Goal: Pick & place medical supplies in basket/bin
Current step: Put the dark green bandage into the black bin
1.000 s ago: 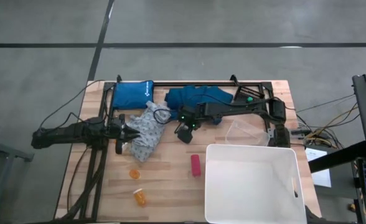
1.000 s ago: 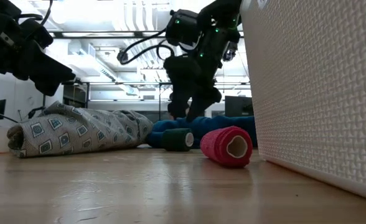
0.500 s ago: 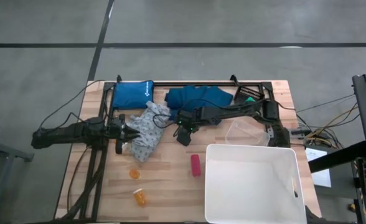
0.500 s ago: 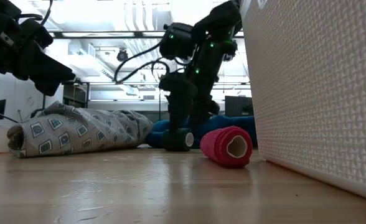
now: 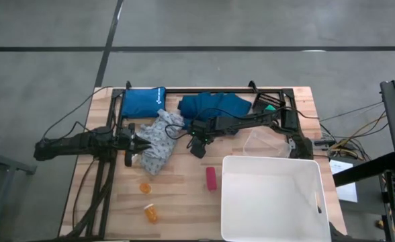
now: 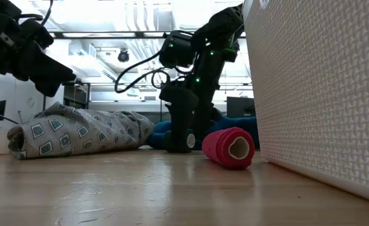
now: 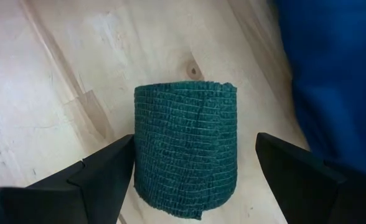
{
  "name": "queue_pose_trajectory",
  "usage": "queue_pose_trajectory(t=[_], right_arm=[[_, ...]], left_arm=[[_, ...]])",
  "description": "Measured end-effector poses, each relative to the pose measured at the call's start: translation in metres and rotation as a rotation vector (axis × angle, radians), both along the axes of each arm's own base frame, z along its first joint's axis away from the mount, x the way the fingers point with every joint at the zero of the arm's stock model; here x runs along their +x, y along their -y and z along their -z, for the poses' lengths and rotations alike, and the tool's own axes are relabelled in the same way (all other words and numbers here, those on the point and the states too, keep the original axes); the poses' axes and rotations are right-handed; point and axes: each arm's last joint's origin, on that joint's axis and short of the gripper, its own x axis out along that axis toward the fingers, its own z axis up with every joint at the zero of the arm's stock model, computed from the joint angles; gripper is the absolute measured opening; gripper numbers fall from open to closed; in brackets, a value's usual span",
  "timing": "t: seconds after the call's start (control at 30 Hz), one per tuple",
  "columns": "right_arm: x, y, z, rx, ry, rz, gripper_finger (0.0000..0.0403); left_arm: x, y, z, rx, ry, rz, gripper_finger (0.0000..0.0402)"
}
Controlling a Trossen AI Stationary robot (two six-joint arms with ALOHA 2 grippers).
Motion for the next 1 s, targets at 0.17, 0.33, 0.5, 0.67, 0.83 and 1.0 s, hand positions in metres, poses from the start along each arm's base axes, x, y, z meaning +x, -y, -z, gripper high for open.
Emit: queue_pose_trajectory(t=[0.17, 0.33, 0.5, 0.67, 0.83, 1.0], right_arm=[[0.0, 0.0, 0.0, 0.001, 0.001, 0.002, 0.0307], [0.0, 0.0, 0.0, 0.001, 0.001, 0.002, 0.0255], [0.0, 0.0, -0.001, 0.003, 0.002, 0.001, 0.0212], [0.0, 0.0, -0.001, 0.003, 0.004, 0.001, 0.0197], [0.0, 0.0, -0.004, 0.006, 0.013, 0.0, 0.0197], [0.001, 0.0, -0.031, -0.002, 0.083, -0.001, 0.0197]], left_arm=[[0.0, 0.0, 0.0, 0.0, 0.0, 0.0, 0.0088], [0.0, 0.0, 0.0, 0.0, 0.0, 0.0, 0.0088], [0.0, 0.0, 0.0, 0.0, 0.0, 0.0, 0.0088], [0.0, 0.0, 0.0, 0.0, 0.0, 0.0, 0.0087], [0.0, 0.0, 0.0, 0.0, 0.0, 0.0, 0.0087], [0.0, 0.0, 0.0, 0.0, 0.0, 0.0, 0.0087]])
